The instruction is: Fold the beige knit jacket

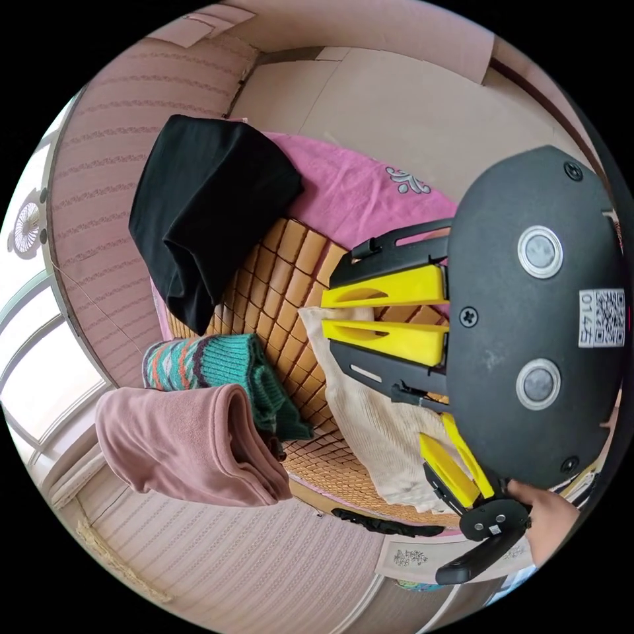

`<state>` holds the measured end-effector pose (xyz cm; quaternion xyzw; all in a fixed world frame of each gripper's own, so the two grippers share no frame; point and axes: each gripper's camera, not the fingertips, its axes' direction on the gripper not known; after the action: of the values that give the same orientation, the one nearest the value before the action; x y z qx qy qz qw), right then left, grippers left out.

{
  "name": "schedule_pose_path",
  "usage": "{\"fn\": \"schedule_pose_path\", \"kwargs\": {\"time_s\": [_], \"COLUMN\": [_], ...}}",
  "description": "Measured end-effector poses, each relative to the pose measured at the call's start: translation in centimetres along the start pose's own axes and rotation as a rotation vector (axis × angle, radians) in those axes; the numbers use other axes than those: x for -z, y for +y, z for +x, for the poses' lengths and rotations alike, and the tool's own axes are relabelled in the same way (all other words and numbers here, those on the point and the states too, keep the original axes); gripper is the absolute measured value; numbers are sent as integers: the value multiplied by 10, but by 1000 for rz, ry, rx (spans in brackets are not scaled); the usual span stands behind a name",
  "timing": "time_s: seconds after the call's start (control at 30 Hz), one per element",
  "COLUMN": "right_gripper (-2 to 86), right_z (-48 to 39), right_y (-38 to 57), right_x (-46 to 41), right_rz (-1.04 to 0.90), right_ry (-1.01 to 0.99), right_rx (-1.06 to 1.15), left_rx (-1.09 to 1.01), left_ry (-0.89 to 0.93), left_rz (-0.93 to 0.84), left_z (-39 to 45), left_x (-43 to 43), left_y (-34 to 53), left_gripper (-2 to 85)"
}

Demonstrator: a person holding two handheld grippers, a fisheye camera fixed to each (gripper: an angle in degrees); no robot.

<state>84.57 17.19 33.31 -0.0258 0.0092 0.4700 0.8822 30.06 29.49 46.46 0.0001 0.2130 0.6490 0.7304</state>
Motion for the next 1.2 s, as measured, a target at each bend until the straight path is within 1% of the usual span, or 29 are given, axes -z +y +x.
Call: {"fn": "schedule_pose_path", "kwargs": {"time_s": [0.07, 0.13, 0.2, 0.3, 0.4, 0.43, 0.47, 0.5, 0.53, 0.6, 0.67, 0.7, 0.77, 0.8, 0.83, 0.87, 0.9, 0.93, 0.97, 1.0, 1.07, 1.13, 1.2], "right_gripper": [17, 12, 9, 6, 5, 4, 4, 4, 4, 4, 4, 4, 4, 5, 5, 7, 7, 9, 12, 15, 33, 53, 64], "right_z": [3, 8, 12, 12, 1, -6, -19, -28, -51, -98, -174, -193, -272, -292, -330, -364, -379, -407, -430, -438, -456, -455, -449], "right_y": [1, 2, 4, 8, 9, 8, 11, 13, 16, 24, 43, 50, 89, 103, 134, 171, 192, 234, 277, 298, 368, 399, 413], "right_x": [2, 5, 11, 24, 35, 42, 56, 63, 79, 98, 116, 120, 125, 124, 120, 113, 108, 95, 75, 63, 25, 13, 12], "right_rz": [-7, 4, 44, 120, 139, 127, 161, 176, 186, 162, 70, 44, -76, -123, -219, -302, -340, -411, -488, -534, -708, -774, -767], "right_ry": [-26, -60, -146, -259, -418, -528, -637, -682, -761, -908, -1088, -1119, -1188, -1192, -1181, -1165, -1144, -1071, -962, -907, -777, -722, -678], "right_rx": [-10, -25, -17, 35, 124, 142, 173, 192, 250, 377, 555, 596, 743, 781, 860, 944, 983, 1054, 1117, 1138, 1206, 1232, 1256], "left_rx": [40, 67, 123, 189, 207, 210, 226, 255, 269, 349, 440, 512, 594, 643, 662, 711, 753, 778, 842, 899, 995, 1075, 1145], "left_ry": [1, 18, 41, 75, 86, 95, 113, 117, 116, 136, 141, 126, 120, 116, 106, 66, 7, -22, -67, -97, -137, -162, -135], "left_rz": [-5, -12, -3, 69, 133, 133, 129, 153, 174, 280, 353, 410, 491, 517, 524, 517, 510, 499, 462, 422, 351, 293, 254], "left_z": [-6, -11, -20, -32, -45, -48, -56, -66, -71, -97, -118, -132, -149, -158, -161, -165, -167, -167, -170, -171, -175, -179, -190], "left_x": [0, 0, 4, 25, 56, 61, 73, 87, 96, 130, 155, 172, 199, 217, 226, 242, 258, 264, 274, 280, 286, 288, 285], "left_y": [1, 1, 2, 9, 22, 25, 33, 44, 50, 80, 108, 132, 177, 212, 230, 269, 310, 330, 369, 405, 452, 487, 515], "left_gripper": [27, 16, 7, 2, 0, 0, 0, 1, 1, 6, 15, 29, 52, 61, 62, 64, 64, 63, 62, 61, 62, 64, 74]}}
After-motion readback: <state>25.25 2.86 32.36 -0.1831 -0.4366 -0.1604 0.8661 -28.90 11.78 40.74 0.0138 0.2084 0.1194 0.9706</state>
